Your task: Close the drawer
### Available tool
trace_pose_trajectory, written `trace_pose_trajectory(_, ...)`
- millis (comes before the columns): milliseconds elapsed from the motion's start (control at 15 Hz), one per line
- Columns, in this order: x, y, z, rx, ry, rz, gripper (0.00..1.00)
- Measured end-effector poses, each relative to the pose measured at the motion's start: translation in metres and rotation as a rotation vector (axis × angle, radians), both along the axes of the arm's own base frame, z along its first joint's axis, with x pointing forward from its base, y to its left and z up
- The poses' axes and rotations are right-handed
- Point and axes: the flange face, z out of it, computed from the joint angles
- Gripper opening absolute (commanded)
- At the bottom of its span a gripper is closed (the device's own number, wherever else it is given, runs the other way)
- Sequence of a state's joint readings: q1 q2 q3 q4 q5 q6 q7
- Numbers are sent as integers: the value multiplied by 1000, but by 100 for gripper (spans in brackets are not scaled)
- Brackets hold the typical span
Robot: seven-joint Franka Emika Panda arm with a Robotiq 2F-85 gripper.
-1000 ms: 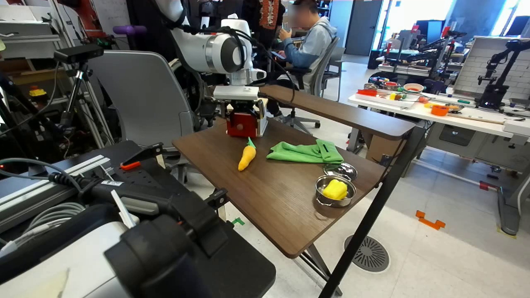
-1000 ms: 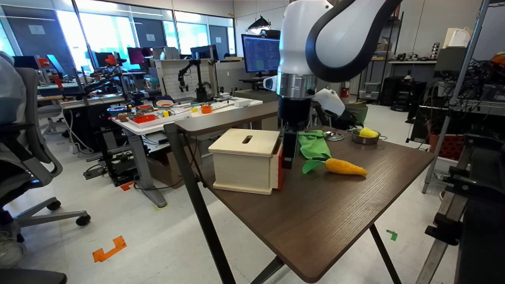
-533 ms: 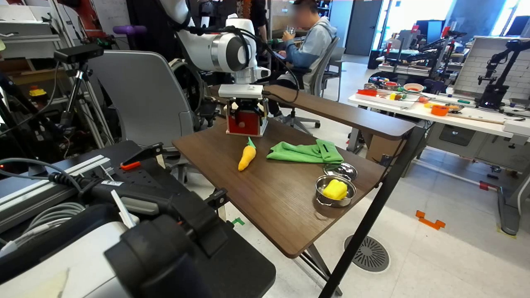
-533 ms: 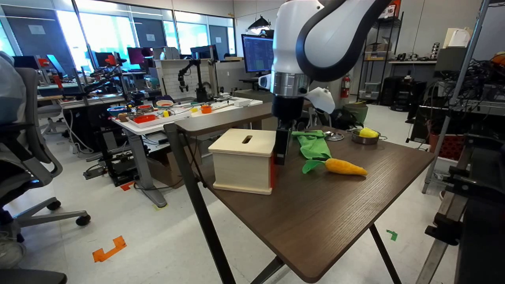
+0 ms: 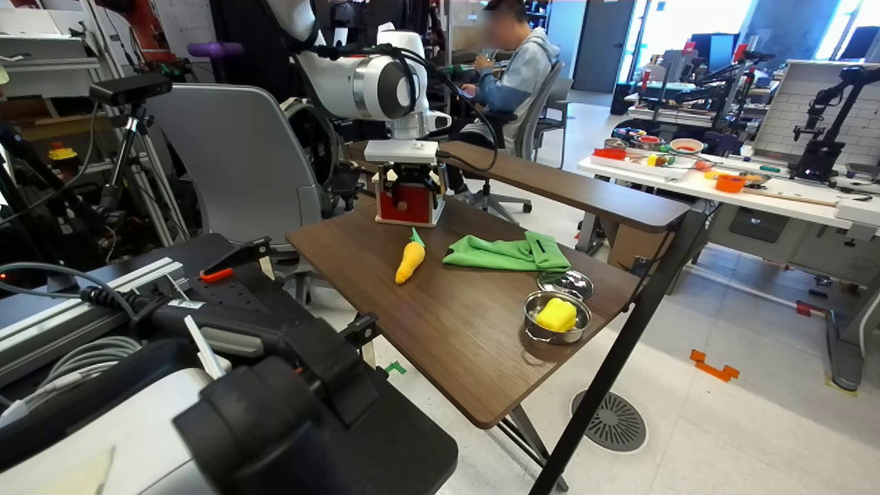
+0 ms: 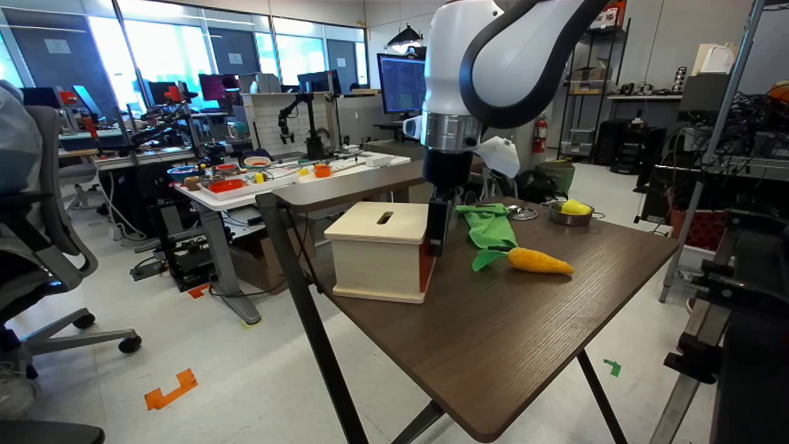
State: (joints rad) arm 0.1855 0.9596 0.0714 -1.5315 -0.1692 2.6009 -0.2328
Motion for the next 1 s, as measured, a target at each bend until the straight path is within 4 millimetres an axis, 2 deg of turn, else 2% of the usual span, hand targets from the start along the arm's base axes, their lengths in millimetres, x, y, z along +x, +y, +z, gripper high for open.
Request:
trace_pose_trajectory(333,-3,-3,-3,-3,14,-11,100)
trace_pose_trajectory(667,-18,-21,0,-33,87,-34,100)
trace_pose_trajectory(800,-21,-32,14,-49,85,-59,100)
trace_pose_trajectory(1000,-22,-43,49,-74,54,-79,100)
